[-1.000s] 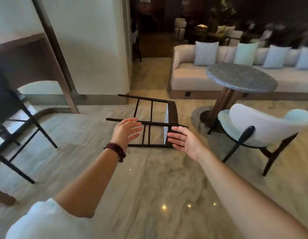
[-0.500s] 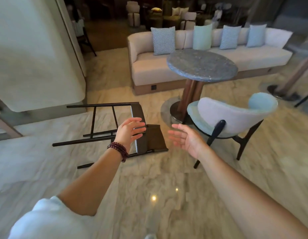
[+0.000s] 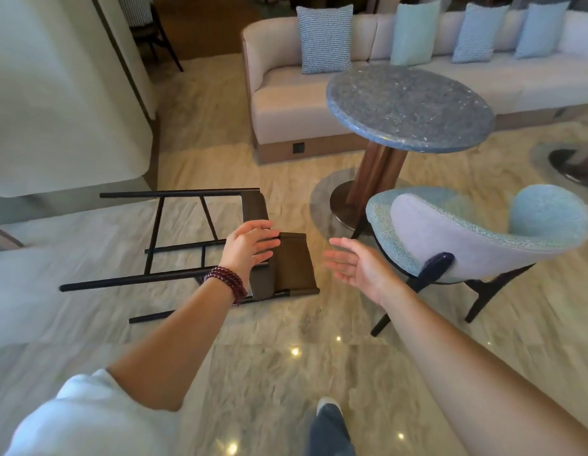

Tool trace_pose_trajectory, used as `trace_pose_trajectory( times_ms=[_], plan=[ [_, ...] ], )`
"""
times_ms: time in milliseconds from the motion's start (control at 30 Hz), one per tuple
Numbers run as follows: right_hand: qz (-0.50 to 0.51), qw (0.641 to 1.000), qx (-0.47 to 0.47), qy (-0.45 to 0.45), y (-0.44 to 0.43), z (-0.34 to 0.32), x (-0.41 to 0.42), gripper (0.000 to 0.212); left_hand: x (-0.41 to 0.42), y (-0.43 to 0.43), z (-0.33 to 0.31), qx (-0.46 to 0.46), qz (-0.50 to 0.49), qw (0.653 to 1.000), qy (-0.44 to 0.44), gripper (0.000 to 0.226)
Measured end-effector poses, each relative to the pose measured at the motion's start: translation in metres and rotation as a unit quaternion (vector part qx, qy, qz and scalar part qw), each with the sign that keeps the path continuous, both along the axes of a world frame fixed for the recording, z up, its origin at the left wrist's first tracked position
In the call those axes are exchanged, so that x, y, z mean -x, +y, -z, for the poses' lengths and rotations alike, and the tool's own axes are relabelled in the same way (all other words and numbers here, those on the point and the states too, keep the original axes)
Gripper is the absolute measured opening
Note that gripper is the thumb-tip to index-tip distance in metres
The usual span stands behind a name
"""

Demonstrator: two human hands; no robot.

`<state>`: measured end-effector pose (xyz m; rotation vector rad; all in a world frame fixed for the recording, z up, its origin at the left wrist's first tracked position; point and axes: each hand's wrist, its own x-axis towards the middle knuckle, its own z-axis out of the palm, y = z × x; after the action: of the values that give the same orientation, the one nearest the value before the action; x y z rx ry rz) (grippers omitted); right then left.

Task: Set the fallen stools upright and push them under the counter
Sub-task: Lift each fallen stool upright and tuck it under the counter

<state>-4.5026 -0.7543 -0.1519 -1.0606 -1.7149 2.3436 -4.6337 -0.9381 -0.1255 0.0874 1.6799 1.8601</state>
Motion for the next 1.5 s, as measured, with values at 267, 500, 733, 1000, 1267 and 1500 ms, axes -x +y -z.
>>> trace_pose_trajectory(
  times_ms=[267, 500, 733, 1000, 1267, 1500],
  plan=[
    [-0.052, 0.998, -0.003, -0.042, 0.096, 0.032, 0.077, 0.029, 0.057, 0.071, 0.039, 0.006, -0.061, 0.998, -0.031, 0.019],
    [-0.065, 0.995, 0.006, -0.073, 0.143, 0.072, 0.144, 0.029, 0.118, 0.117, 0.081, 0.041, -0.065, 0.996, -0.051, 0.020],
    [-0.033, 0.992, 0.020, -0.118, 0.191, 0.153, 0.227, 0.028, 0.201, 0.180, 0.150, 0.067, -0.047, 0.993, -0.087, 0.021],
    [0.010, 0.981, 0.040, -0.189, 0.245, 0.314, 0.283, 0.018, 0.263, 0.258, 0.291, 0.104, -0.038, 0.985, -0.129, 0.019],
    [0.003, 0.964, 0.024, -0.264, 0.285, 0.532, 0.322, 0.019, 0.285, 0.324, 0.505, 0.169, -0.068, 0.973, -0.140, 0.018],
    [-0.041, 0.961, -0.011, -0.272, 0.318, 0.676, 0.371, 0.011, 0.319, 0.361, 0.649, 0.252, -0.018, 0.962, -0.101, 0.017]
  ],
)
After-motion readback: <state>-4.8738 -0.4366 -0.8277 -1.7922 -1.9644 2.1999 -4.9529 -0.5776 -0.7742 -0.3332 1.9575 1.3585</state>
